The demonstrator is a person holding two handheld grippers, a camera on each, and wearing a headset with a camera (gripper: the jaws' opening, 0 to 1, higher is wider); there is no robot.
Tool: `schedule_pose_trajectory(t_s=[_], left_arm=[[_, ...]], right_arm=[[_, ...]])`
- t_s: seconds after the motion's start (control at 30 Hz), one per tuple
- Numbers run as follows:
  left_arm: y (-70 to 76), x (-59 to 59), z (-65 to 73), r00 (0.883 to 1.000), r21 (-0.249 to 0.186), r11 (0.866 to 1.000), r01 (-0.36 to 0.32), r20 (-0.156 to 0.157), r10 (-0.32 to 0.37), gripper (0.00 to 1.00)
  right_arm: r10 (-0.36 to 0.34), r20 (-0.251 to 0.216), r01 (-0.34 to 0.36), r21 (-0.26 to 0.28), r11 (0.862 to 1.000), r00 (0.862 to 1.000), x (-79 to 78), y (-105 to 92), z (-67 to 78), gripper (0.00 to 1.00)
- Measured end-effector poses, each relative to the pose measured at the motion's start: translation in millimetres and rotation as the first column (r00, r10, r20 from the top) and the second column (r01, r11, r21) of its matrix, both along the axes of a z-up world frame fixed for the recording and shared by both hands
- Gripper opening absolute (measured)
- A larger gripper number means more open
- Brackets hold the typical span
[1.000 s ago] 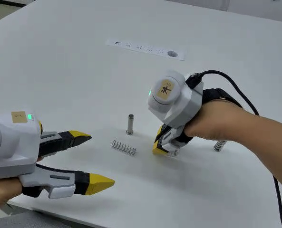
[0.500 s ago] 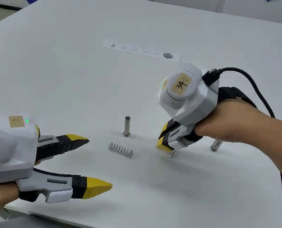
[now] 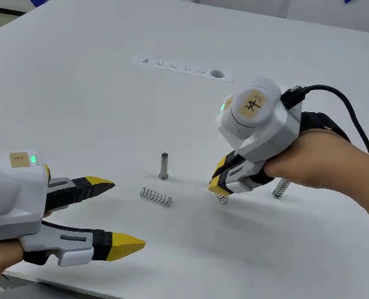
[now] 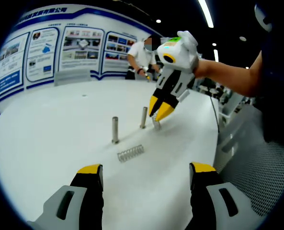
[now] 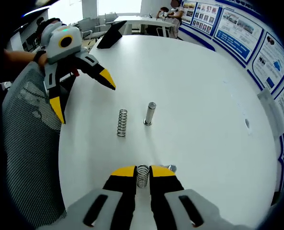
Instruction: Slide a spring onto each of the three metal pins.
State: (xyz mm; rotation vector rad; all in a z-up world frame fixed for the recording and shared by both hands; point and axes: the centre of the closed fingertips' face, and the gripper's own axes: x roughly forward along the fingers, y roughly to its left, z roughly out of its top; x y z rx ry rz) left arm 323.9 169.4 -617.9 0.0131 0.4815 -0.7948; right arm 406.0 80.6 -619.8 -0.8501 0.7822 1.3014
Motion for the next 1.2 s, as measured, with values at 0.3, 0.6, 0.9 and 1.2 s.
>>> schedule_pose_trajectory(t_s=[0.3, 0.6, 0.9, 1.2], left_arm=[[-0.8, 0.0, -0.1, 1.0, 0.0, 1.0, 0.004, 0.001, -0.004, 0.75], [-1.3, 0.1, 0.2, 1.0, -0.001, 1.0, 0.004, 0.003, -0.004, 0.75], [-1.9, -0.5, -1.0, 1.0, 0.003, 1.0, 0.01, -0.001, -0.01, 0.75], [-1.8, -0.6, -1.0, 1.0, 0.003, 1.0, 0.009, -0.002, -0.009, 0.75]], right_arm=[[-0.035, -0.003, 0.036, 0.046, 0.998, 0.999, -1.8, -3.4, 10.3, 0.12], [-0.065, -0.009, 0.066, 0.104, 0.992, 0.998, -3.9, -3.0, 22.4, 0.12], [-0.098, -0.01, 0.098, 0.175, 0.98, 0.995, -3.0, -2.7, 38.8, 0.12], [-0.136, 0.009, 0.129, 0.259, 0.957, 0.991, 3.8, -1.1, 59.7, 0.12]])
